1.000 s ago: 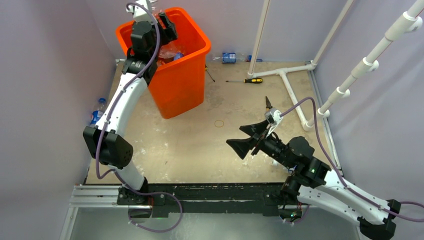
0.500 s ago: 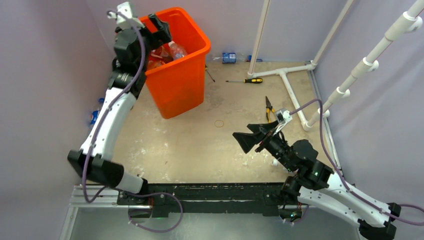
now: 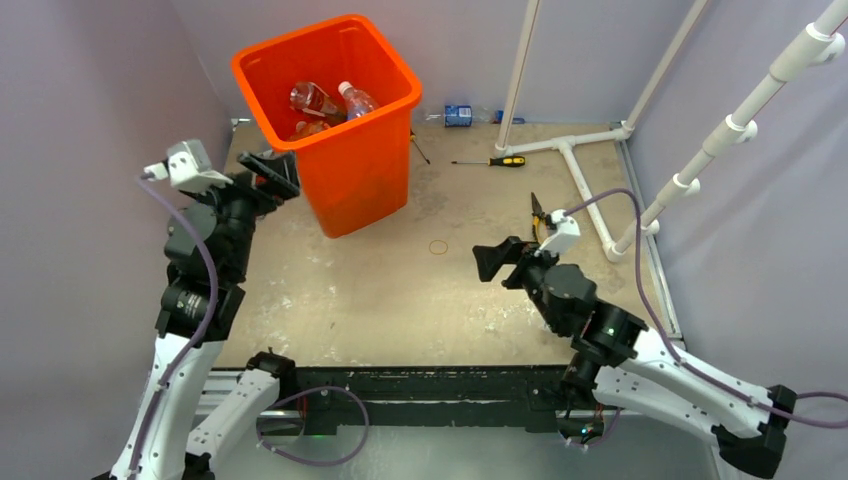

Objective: Put the plastic bottles in the bin
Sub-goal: Place the plastic bottle in the trash bin, then pick up the plastic bottle from the corner of the board.

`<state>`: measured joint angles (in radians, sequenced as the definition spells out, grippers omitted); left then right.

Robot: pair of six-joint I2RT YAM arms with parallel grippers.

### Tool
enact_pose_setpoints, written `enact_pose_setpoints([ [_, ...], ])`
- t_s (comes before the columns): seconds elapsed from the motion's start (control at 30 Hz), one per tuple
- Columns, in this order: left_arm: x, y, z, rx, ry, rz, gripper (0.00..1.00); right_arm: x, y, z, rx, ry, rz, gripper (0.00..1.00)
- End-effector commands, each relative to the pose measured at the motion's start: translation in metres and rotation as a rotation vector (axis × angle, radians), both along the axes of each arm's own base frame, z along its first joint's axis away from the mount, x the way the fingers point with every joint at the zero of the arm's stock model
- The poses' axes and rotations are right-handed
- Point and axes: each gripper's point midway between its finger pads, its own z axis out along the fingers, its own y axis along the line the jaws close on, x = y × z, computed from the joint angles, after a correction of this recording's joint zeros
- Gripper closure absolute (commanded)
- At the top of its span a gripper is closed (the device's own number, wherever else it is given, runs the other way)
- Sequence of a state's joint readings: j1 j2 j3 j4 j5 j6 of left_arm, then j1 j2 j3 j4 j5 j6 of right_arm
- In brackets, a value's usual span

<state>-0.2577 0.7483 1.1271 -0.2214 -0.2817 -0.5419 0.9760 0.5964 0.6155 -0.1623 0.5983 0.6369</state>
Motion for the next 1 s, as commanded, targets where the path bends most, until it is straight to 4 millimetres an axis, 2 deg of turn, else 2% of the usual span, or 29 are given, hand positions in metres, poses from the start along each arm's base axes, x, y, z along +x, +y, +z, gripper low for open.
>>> enact_pose_setpoints([
  [0.0, -0.010, 0.007, -0.085, 0.000, 0.242, 0.036, 0.01, 0.013, 0.000, -0.020, -0.039, 0.079, -0.094, 0.01],
  [0.1, -0.021, 0.002, -0.112, -0.034, 0.320, 0.004, 0.01, 0.020, -0.002, -0.040, -0.076, 0.143, -0.141, 0.01],
  [0.23, -0.032, -0.023, -0.143, -0.065, 0.376, -0.140, 0.01, 0.027, -0.022, -0.059, -0.106, 0.216, -0.221, 0.01],
  [0.3, -0.038, -0.043, -0.159, -0.093, 0.390, -0.252, 0.01, 0.032, -0.034, -0.063, -0.092, 0.239, -0.245, 0.01],
  [0.43, -0.052, -0.098, -0.189, -0.197, 0.409, -0.565, 0.01, 0.043, -0.055, -0.060, -0.026, 0.242, -0.305, 0.01],
  [0.5, -0.058, -0.113, -0.197, -0.224, 0.406, -0.643, 0.01, 0.047, -0.064, -0.054, -0.012, 0.233, -0.347, 0.01],
  [0.6, -0.067, -0.140, -0.192, -0.221, 0.353, -0.748, 0.01, 0.056, -0.074, -0.041, 0.001, 0.209, -0.405, 0.01],
  [0.73, -0.088, -0.207, -0.193, -0.197, 0.326, -0.946, 0.01, 0.072, -0.076, -0.014, 0.022, 0.163, -0.396, 0.01],
  [0.8, -0.106, -0.247, -0.200, -0.142, 0.330, -1.020, 0.01, 0.079, -0.075, 0.001, 0.027, 0.142, -0.382, 0.01],
  [0.83, -0.124, -0.271, -0.205, -0.107, 0.332, -1.078, 0.01, 0.080, -0.074, 0.008, 0.032, 0.130, -0.376, 0.01],
  [0.87, -0.134, -0.290, -0.209, -0.082, 0.326, -1.110, 0.01, 0.081, -0.073, 0.016, 0.035, 0.115, -0.365, 0.01],
  [0.97, -0.150, -0.330, -0.228, -0.088, 0.323, -1.205, 0.03, 0.076, -0.072, 0.040, 0.067, 0.056, -0.335, 0.01],
])
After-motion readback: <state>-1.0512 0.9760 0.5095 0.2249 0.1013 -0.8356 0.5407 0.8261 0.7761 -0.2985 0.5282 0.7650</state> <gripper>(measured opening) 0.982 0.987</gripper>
